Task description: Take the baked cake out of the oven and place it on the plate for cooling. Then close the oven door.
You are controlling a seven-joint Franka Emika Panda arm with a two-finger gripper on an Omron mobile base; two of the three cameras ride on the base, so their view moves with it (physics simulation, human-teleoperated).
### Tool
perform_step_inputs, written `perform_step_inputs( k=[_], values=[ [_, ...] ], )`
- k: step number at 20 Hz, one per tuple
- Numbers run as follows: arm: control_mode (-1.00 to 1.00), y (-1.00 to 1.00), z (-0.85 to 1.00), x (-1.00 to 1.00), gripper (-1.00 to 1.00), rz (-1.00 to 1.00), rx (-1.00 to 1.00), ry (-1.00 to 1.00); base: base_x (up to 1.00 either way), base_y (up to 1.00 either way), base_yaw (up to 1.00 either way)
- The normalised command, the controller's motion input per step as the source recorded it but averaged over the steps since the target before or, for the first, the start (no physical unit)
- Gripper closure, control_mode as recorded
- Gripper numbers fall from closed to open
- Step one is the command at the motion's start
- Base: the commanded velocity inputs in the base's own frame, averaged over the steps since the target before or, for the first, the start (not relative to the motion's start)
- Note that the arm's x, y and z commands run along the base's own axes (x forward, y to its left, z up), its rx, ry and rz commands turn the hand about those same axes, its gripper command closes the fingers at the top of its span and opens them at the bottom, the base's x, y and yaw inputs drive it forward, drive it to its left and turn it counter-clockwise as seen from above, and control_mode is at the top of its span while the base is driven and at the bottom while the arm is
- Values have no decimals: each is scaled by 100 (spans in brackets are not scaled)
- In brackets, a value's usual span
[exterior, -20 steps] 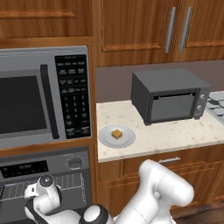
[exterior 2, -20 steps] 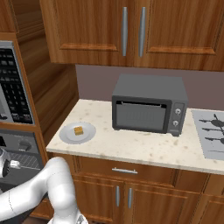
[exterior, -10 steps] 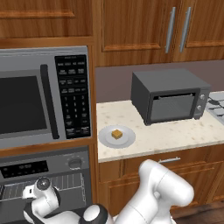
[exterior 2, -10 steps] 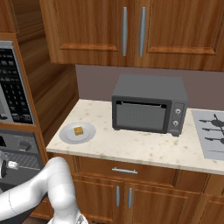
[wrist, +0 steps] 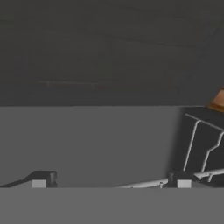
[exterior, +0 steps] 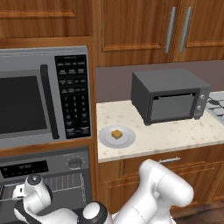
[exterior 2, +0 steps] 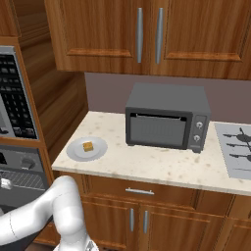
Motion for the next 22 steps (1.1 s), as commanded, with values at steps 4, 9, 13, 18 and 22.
perform_step_inputs(
  k=[4, 9, 13, 18, 22],
  values=[
    [-100, 30, -14, -42, -100, 3, 0, 9, 0, 0, 0],
    [-100, 27, -15, -47, -100, 4, 0, 3, 0, 0, 0],
    [-100, 13, 3, -37, -100, 5, 3, 11, 0, 0, 0],
    [-100, 3, 4, -44, -100, 6, 4, 18, 0, 0, 0],
    [-100, 0, 0, -51, -100, 10, 4, 15, 0, 0, 0]
  ],
)
